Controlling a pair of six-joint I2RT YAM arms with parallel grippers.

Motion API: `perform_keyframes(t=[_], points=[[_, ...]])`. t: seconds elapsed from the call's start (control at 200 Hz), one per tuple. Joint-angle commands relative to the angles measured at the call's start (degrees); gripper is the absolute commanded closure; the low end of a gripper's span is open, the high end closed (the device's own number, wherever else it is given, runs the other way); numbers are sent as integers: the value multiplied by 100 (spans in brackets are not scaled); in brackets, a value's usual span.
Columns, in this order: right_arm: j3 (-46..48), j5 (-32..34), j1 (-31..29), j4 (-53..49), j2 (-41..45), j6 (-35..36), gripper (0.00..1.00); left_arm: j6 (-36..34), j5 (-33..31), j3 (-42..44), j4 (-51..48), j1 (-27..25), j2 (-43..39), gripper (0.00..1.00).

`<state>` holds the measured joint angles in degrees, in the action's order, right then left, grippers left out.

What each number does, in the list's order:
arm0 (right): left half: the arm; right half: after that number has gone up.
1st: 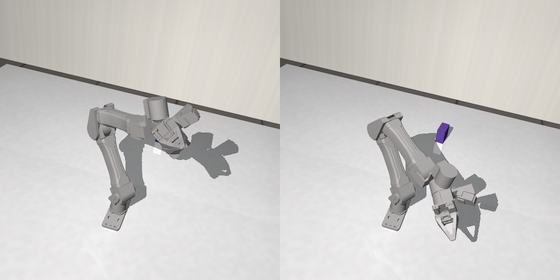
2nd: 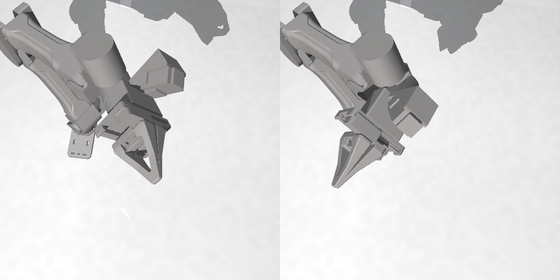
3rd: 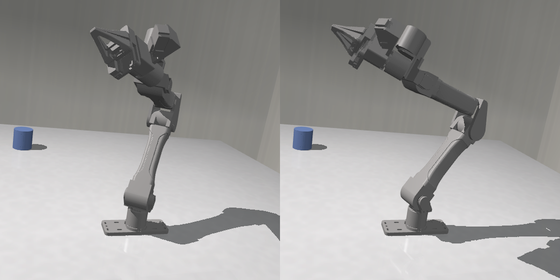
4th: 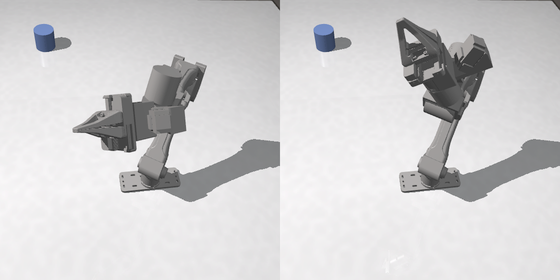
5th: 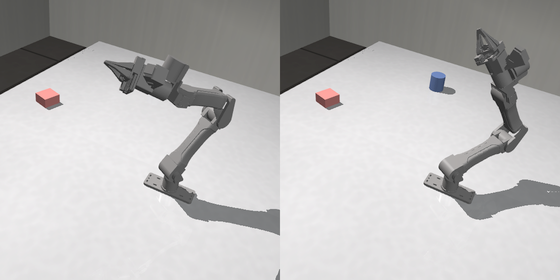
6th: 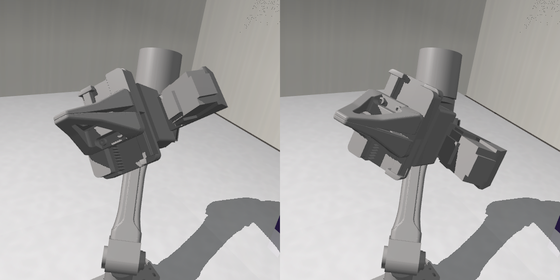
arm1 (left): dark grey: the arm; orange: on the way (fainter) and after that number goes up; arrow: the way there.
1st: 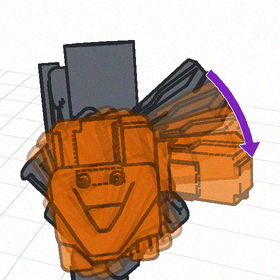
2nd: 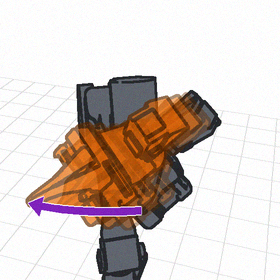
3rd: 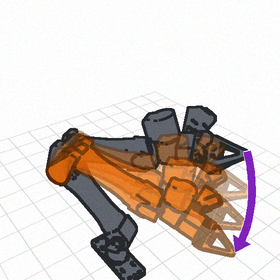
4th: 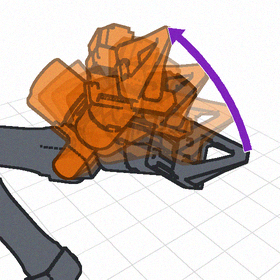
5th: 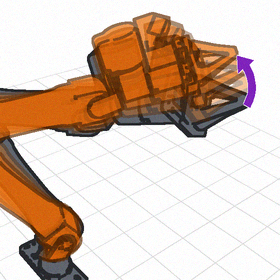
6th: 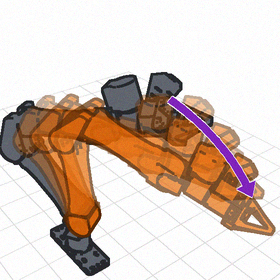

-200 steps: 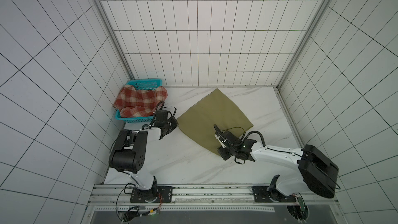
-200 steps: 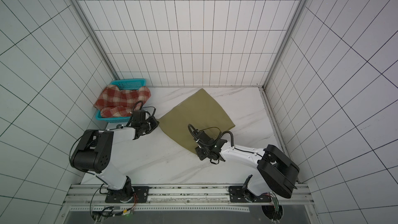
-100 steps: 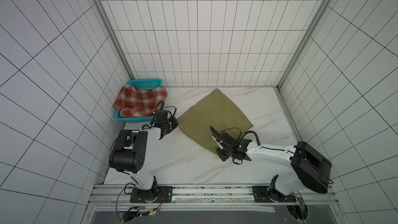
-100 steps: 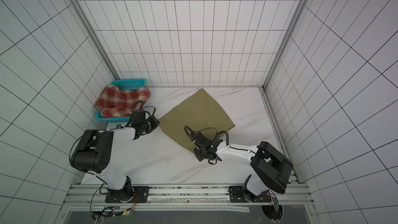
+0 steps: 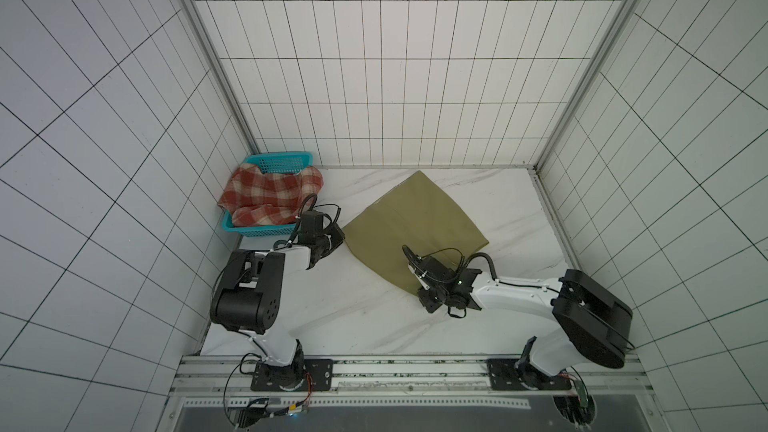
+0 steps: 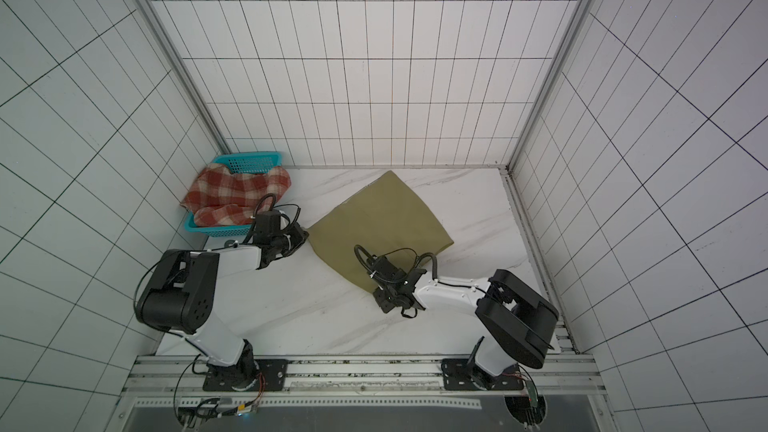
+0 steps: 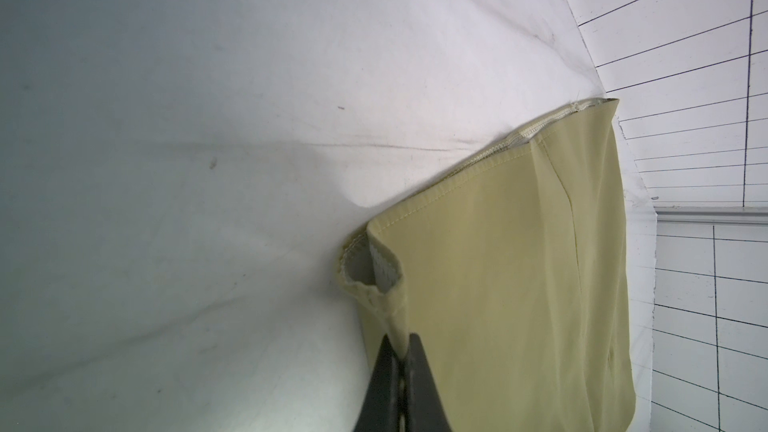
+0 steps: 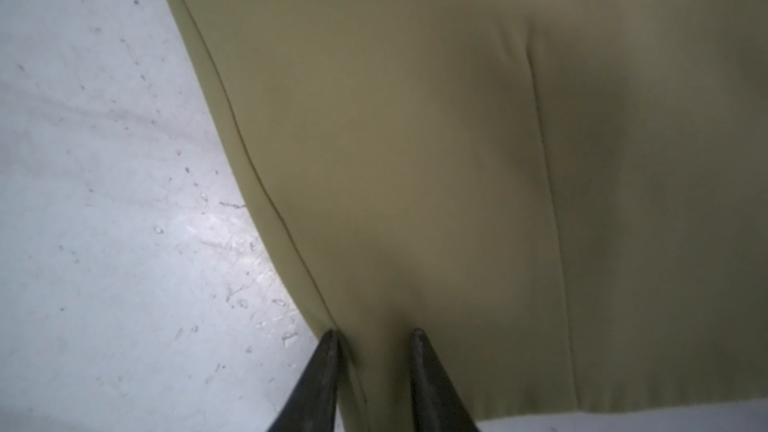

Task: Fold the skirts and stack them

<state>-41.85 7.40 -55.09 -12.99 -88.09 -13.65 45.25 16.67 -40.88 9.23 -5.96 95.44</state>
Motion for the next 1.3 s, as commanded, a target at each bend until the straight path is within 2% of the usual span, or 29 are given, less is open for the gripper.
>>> perform_keyframes(t=[0.0,0.015,0.31,0.655,0.98,1.294], points=[[-233,-107,-44,-170,-146,47,96,84,39,-69,145,-19,-29,100],[-239,-111,-45,-183,-147,47,100,91,39,-73,143,-18,-41,100],[-366,-195,-47,-417,417,36,100,279,168,-157,110,-19,-308,100],[-434,-388,-79,-755,1137,73,100,409,136,-292,-186,15,-1009,100],[-315,-590,-523,-555,1520,58,100,252,239,-341,-727,403,-1591,100],[-364,-659,-986,-271,1793,-27,100,6,183,-332,-1453,743,-2478,100]])
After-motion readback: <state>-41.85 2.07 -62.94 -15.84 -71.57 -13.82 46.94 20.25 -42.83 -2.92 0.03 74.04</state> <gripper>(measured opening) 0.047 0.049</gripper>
